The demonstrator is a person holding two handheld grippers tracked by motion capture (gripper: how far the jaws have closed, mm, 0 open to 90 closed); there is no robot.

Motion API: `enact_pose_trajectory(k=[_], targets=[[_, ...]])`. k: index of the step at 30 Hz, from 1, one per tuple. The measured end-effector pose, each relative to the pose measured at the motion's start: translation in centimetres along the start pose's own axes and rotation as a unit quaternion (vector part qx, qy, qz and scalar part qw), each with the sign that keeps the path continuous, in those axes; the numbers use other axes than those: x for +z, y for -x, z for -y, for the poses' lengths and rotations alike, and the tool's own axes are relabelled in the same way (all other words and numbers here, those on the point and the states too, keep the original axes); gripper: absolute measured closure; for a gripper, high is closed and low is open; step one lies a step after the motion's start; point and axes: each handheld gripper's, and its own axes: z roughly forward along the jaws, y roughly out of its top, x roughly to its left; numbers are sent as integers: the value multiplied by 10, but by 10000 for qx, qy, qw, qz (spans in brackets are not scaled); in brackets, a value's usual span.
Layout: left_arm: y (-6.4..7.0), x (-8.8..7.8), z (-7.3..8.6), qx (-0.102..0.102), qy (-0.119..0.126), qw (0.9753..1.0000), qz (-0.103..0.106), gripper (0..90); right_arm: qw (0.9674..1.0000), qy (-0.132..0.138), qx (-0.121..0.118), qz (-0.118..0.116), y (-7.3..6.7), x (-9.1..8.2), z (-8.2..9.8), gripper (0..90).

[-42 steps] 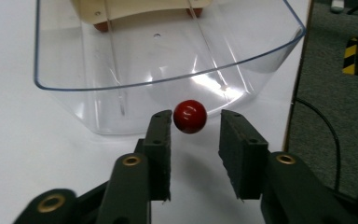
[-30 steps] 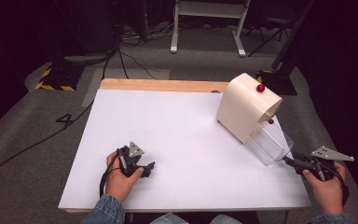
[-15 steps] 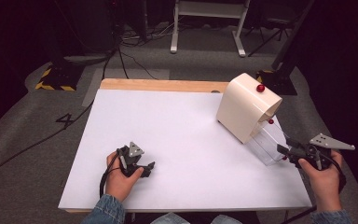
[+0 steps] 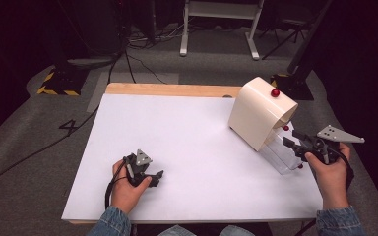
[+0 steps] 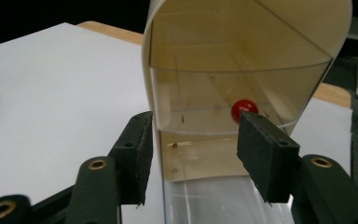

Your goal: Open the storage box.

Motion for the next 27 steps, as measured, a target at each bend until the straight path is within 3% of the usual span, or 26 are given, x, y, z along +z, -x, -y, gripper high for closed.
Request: enact_pose_trajectory(k=[5, 9, 20, 27], targets=[[0, 0, 0, 15, 12, 10000, -22, 219, 9999, 71, -68, 86, 5, 7, -5, 491], [0, 0, 0, 36, 23, 10000, -37, 219, 9999, -62, -52, 151, 12, 15, -2, 525], [0, 0, 0, 36, 24, 10000, -32, 220, 9998, -10, -57, 164, 28, 29, 4, 737], [0, 0, 1, 36, 33, 10000, -34, 220, 9999, 58, -37, 158, 27, 29, 5, 739]])
